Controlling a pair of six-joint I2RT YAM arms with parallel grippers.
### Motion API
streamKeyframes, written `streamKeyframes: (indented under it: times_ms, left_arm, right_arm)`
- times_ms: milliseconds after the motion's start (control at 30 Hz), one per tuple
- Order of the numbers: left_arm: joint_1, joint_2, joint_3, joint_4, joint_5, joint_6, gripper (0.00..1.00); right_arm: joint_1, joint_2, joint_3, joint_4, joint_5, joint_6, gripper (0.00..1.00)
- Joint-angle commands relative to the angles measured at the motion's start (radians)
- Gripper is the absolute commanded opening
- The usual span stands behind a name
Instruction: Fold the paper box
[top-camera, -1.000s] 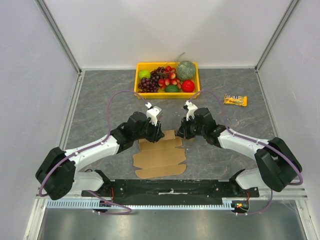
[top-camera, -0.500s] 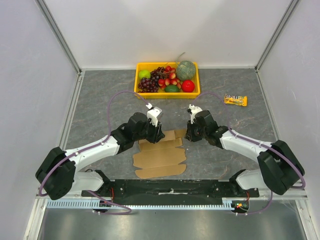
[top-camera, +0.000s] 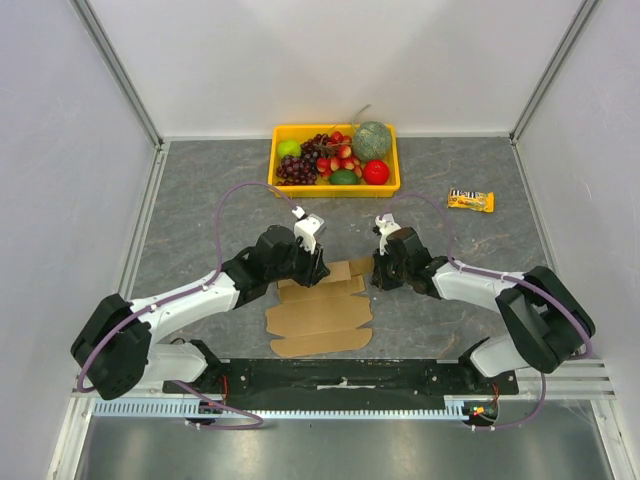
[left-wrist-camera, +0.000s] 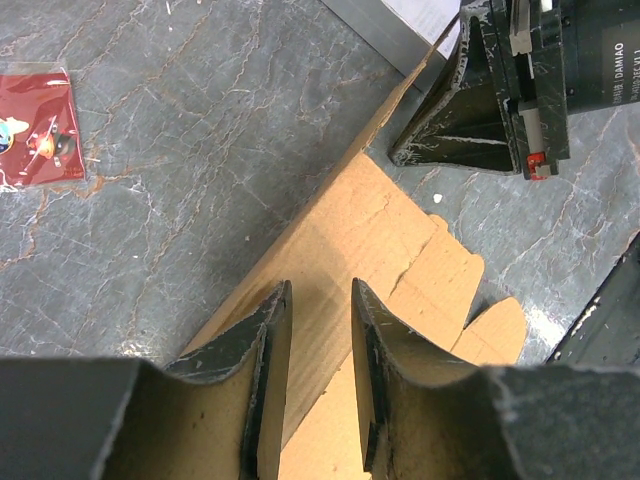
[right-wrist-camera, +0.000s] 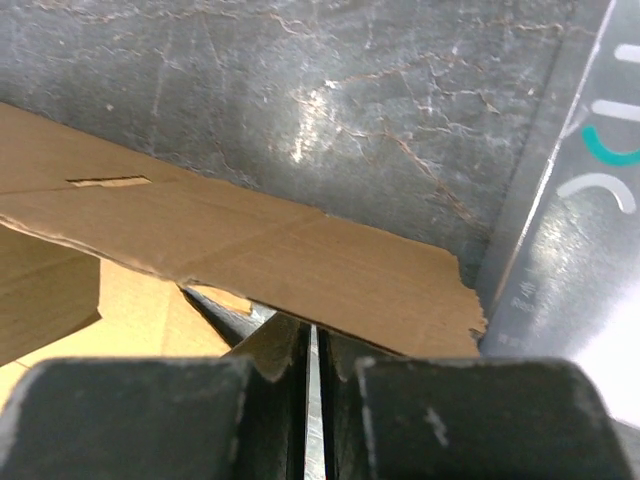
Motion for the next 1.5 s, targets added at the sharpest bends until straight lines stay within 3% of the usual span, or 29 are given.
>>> streamKeyframes:
  times_ms: [0,1100,1467]
  left_arm:
    - [-0.007,-0.015,-0.020,0.008,0.000,-0.035,0.36]
    - [-0.017,-0.012,-0.040,0.022,0.001,-0.049,0.36]
    - [-0.019,-0.016,-0.047,0.027,0.001,-0.051,0.36]
  right_arm:
    - [0.001,0.023,-0.037,0.099,-0.048,0.018,0.09]
    - [-0.005,-0.040,-0.045,0.174,-0.195,0.070,0.11]
    - [-0.006,-0.018,-0.095,0.336,-0.296,0.156,0.11]
